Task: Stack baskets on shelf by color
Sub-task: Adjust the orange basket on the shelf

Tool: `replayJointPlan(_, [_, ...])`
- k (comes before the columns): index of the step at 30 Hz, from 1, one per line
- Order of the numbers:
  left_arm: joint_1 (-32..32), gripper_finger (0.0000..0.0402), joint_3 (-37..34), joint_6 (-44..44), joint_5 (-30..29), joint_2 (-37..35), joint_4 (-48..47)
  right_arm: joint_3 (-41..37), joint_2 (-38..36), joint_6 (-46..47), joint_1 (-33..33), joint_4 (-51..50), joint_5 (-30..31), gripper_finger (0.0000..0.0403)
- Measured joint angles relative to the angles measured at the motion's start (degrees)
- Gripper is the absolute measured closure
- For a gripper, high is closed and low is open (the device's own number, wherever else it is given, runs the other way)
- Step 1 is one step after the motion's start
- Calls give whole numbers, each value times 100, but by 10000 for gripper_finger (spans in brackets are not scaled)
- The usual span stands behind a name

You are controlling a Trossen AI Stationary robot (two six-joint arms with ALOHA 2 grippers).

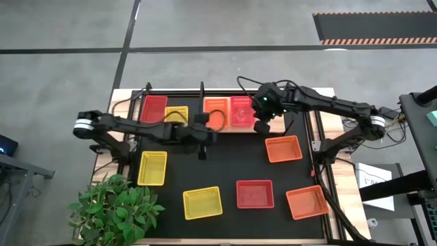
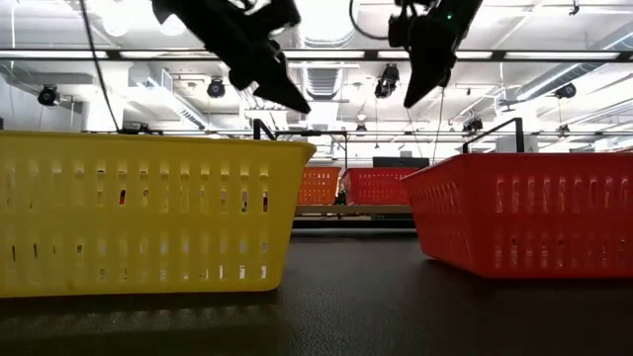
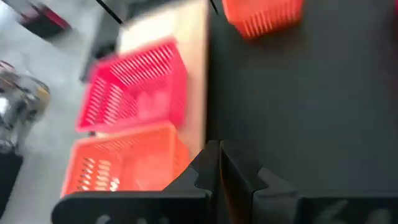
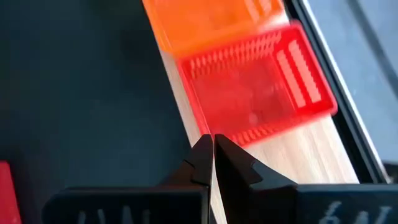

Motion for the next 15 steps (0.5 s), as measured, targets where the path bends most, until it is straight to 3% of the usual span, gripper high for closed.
replayJointPlan(4, [94,402,742,63,411,523,-1488,-405,-361,-176,113,445,0,394])
replayJointPlan(6, [148,402,981,26,460,716,-1731,-574,-507,-182,129,542,-2,394])
replayJointPlan(10, [157,402,1199,2,430,1082,-1676,-870,-717,-132,152,604,0,394])
replayJointPlan(15, [228,402,1297,-273,-47,1500,-1336,-1263,-919,-78,152,768,0,394])
